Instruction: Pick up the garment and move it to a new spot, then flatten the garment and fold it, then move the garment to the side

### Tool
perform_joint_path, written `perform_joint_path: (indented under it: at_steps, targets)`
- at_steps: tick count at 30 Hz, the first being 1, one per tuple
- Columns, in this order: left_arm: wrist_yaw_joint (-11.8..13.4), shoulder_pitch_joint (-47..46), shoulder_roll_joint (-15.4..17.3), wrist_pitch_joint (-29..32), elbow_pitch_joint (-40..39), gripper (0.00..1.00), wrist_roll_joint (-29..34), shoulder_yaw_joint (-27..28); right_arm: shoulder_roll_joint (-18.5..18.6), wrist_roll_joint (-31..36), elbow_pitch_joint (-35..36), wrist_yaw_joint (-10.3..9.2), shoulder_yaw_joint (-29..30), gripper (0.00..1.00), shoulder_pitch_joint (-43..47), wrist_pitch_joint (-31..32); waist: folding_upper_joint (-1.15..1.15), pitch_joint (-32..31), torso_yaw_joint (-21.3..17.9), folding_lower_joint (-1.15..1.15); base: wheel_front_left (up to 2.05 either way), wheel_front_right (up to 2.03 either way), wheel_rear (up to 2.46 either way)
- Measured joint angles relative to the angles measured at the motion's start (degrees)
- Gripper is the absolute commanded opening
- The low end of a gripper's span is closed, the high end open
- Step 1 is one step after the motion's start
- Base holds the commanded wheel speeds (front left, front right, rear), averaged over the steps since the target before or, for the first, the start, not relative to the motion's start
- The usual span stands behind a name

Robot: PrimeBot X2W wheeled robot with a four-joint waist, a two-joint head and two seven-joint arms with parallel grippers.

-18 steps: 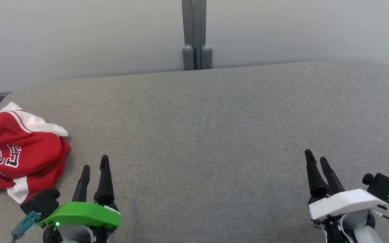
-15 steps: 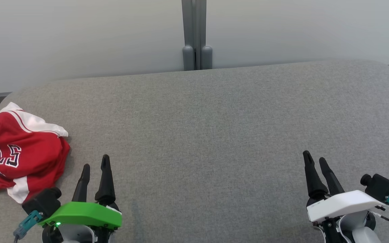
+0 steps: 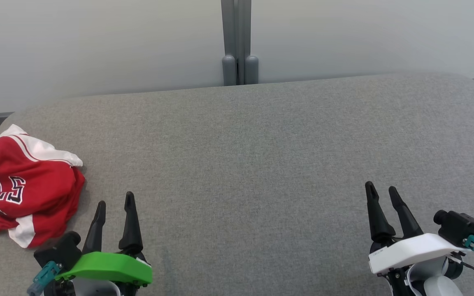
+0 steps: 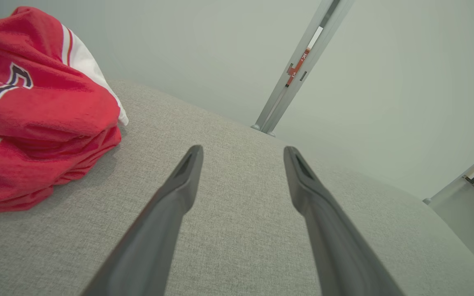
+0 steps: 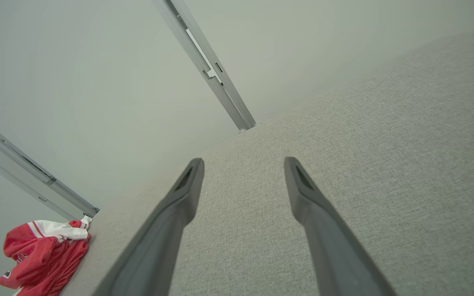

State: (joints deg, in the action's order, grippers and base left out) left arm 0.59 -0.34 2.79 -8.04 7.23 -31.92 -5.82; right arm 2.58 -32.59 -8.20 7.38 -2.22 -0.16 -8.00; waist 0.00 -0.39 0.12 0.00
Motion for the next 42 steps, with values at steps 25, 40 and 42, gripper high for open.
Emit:
perform_joint_path:
  at_steps: [25,40,42]
  targets:
    - [1.5,1.0,-0.1,-3.4,-1.0,1.00,12.6,-2.5,0.1,13.7,1.7,0.01,-2.7,1.00,1.1,-3.4,0.00,-0.3,0.2,0.00,0.00,0.00,0.00]
    - [0.8,2.0,-0.1,-5.2,-0.5,1.00,15.0,-3.2,0.1,17.4,1.7,0.02,-2.9,1.00,2.1,-5.1,0.00,-0.9,0.3,0.00,0.00,0.00,0.00]
    - [0.4,2.1,-0.1,-5.4,-0.9,1.00,15.3,-3.3,0.1,17.7,1.7,0.02,-3.0,1.00,2.2,-5.3,0.00,-0.9,0.3,0.00,0.00,0.00,0.00]
